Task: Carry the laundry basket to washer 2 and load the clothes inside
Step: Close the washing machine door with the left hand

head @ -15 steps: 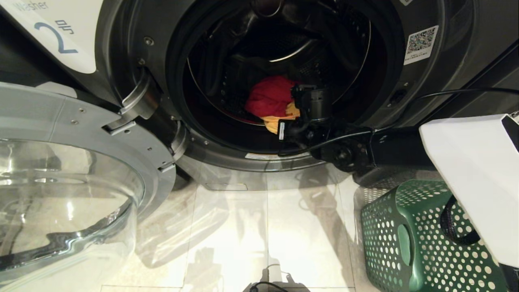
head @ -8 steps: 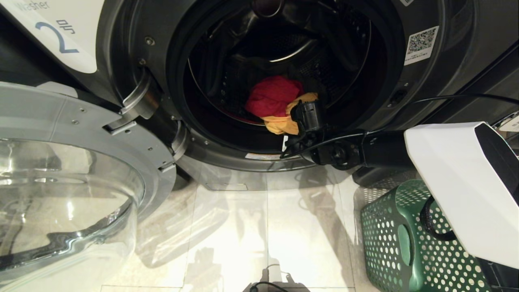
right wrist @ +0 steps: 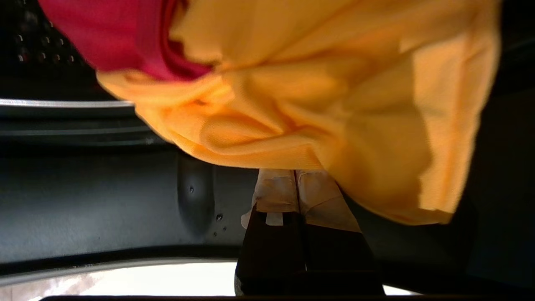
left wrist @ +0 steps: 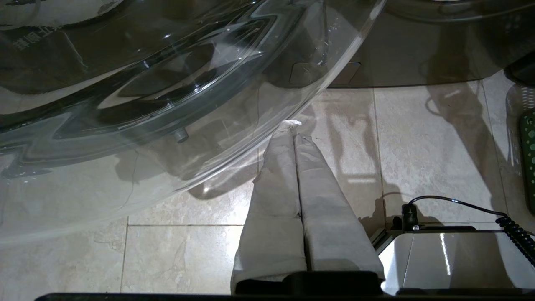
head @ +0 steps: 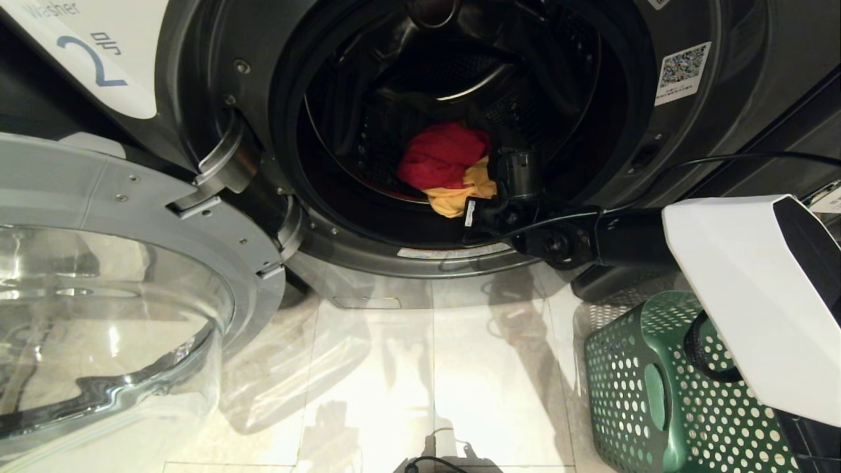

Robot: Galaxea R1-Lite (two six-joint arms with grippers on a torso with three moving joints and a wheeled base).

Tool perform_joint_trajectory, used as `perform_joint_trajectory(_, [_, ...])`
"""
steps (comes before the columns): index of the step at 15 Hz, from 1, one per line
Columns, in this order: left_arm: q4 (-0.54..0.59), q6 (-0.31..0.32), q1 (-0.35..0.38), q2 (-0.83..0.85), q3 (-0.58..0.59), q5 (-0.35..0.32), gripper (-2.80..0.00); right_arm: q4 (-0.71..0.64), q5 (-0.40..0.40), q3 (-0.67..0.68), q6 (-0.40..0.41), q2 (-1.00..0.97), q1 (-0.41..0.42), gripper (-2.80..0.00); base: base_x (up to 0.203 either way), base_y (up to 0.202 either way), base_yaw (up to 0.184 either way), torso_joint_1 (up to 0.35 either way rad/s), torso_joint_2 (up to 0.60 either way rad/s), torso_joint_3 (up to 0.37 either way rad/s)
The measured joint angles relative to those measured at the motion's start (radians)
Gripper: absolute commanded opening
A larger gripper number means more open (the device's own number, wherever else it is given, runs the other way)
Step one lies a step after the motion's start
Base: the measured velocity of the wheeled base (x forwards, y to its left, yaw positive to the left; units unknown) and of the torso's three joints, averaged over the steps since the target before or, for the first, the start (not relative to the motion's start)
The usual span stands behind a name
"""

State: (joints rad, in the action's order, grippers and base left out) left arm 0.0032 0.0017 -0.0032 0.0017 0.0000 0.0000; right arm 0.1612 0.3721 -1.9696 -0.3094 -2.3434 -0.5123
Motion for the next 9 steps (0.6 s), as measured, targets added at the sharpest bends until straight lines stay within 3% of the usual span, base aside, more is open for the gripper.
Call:
perform_joint_trajectory(5, [0.000,0.000,0.000,0.000,0.000,0.000,-2.80,0.098,0.024,0.001,0.048,-0.004,0.001,-2.80,0.000,0.000,0.000,0.000,0.00,0.000])
perform_joint_trajectory(9, [0.000,0.000,0.000,0.000,0.000,0.000,-2.80,0.375,0.106,0.004,0.201,-0.008,-0.026,-2.80,0.000,0.000,0.000,0.000,0.00,0.000])
